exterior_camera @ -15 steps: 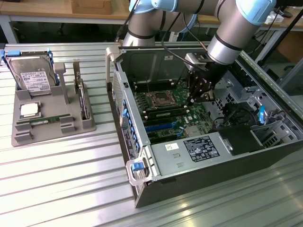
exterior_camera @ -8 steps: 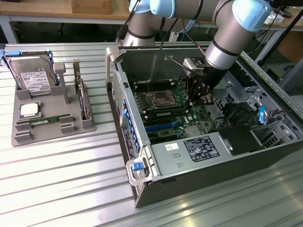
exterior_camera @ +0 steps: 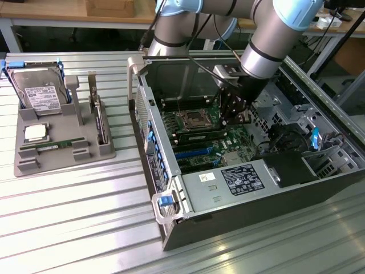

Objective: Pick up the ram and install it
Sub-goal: 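Press down the ram until it locks into place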

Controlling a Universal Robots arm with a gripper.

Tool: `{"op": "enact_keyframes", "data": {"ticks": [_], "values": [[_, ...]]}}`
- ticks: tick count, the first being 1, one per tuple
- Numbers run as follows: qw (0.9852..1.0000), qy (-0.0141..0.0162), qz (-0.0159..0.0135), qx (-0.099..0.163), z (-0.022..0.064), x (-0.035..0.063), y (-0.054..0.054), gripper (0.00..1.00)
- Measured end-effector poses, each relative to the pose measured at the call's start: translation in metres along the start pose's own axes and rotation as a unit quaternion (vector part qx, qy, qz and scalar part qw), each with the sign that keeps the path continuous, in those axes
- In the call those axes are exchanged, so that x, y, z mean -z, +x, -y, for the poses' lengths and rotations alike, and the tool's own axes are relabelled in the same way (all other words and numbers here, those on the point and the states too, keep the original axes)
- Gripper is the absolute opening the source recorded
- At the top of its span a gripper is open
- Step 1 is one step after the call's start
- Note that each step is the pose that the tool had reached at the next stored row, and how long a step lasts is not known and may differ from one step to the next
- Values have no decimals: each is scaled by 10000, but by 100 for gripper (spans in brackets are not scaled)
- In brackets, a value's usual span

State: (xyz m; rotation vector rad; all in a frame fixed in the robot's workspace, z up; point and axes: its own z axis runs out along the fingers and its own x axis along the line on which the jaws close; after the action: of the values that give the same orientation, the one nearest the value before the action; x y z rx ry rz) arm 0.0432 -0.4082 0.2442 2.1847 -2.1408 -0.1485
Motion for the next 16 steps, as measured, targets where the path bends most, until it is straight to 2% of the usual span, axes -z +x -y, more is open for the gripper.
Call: {"op": "enact_keyframes", "data": {"ticks": [1, 3, 7, 10, 12, 16], "values": [[10000, 1, 3, 0, -97, -13, -2, 11], [10000, 2, 2, -1, -189, -25, -4, 11], [10000, 2, 1, 0, -508, -68, -10, 11], [10000, 3, 3, 0, -672, -93, -13, 11], [10000, 3, 3, 0, -853, -126, -11, 11], [10000, 4, 9, 3, -891, -162, 38, 11]]}}
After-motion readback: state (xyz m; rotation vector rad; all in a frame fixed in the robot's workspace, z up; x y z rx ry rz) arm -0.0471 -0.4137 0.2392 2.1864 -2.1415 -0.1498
